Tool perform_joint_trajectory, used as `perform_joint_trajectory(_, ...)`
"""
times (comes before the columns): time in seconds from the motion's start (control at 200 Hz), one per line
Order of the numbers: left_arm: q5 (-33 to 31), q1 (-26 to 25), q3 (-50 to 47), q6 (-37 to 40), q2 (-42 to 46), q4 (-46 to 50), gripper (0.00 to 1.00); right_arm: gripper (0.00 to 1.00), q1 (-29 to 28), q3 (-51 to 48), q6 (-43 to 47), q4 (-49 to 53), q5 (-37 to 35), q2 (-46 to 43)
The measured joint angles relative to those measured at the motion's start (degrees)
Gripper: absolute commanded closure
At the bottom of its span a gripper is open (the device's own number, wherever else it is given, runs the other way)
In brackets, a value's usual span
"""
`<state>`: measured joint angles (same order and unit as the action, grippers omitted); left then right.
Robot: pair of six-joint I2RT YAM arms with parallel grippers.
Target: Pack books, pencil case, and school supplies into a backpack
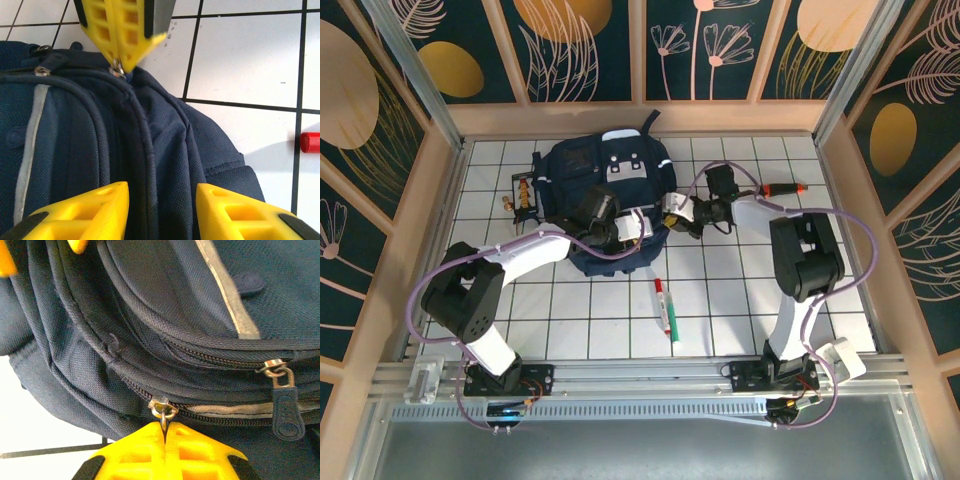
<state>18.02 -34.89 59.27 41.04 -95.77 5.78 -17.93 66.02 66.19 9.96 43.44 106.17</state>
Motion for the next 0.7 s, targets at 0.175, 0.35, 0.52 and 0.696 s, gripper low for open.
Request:
perform_joint_trajectory(0.175, -1.27, -0.02, 0.48, -0.66, -0.37, -1.36, 0.55, 1.00, 1.49, -1.18, -3.54, -2.34, 1.81, -6.60)
perform_joint_trajectory(0.35, -3.32, -0.15, 1.05, -1.31, -1.99, -3.15, 0.56, 1.00, 1.81, -1.33, -4.72, -3.32, 3.17, -11.63)
perform_joint_trajectory(0.52, -2.38, -0.15, 1.27, -1.22, -2.54, -3.23, 0.54, 0.59, 2.36, -2.58, -8.07, -4.04, 2.78, -12.13)
perform_joint_trajectory(0.696, -1.16, -0.15, 0.81, -0.81, -2.43, -3.43, 0.54, 0.49, 3.06, -2.54, -11.56, -3.45, 1.90, -5.11)
